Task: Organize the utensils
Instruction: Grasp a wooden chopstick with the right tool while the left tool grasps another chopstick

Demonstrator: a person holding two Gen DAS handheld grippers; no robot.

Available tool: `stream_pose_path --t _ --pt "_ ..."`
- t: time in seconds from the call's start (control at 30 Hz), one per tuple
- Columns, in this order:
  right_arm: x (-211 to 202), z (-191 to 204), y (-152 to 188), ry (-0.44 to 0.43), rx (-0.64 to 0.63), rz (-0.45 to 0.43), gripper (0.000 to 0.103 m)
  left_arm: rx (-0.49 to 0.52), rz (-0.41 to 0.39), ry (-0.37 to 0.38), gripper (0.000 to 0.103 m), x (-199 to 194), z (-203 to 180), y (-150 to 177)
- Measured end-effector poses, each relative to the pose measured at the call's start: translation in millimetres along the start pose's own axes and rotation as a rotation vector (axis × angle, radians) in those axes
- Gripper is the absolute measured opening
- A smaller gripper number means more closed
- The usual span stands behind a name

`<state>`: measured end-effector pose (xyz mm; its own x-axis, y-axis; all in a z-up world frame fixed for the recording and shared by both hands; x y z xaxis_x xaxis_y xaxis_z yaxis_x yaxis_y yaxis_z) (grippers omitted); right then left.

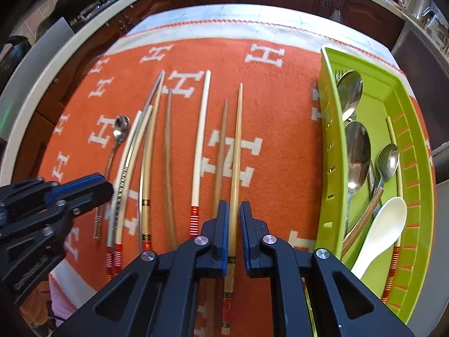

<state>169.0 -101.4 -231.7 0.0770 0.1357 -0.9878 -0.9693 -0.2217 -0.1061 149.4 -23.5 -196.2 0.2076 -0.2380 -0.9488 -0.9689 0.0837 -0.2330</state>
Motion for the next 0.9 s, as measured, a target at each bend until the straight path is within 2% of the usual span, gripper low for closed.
stream_pose_path --t 0.17,0.37,0.5,0.73,0.9 --pt "1.1 1.6 0.9 0.007 0.001 -0.022 0.006 0.017 0.002 0.016 0.006 2.6 -8.1 -5.6" --pt "-15.9 -9.0 7.3 -0.075 0.070 -0.061 0.006 0.032 0.011 0.054 0.006 8.8 -23.0 -14.6" --pt "-32.3 -18.8 8.3 -0.127 0.108 -0.094 0.006 0.027 0.022 0.105 0.006 16.6 -35.7 -23.8" --pt "-62.6 -46.2 14.1 -0.205 0.195 -0.149 0.006 -0.067 0.120 0.170 0.006 41.1 -47.9 -43.3" --pt "-78.6 -64.4 22.9 -0.237 0.229 -0.181 0.006 -0.069 0.131 0.138 0.006 47.9 -60.2 -56.2"
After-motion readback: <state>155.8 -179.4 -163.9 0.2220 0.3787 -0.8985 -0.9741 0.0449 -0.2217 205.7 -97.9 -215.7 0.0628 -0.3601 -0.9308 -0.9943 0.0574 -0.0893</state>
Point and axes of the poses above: each gripper's, at about its wrist camera, not at the fingertips, and x roughly the way its jaws point, z to its left, y to its underside, the point moved 5 cm from there along x, roughly the way its jaws point, and after that the axes turned 9 degrees about z, right-handed, at the moved point
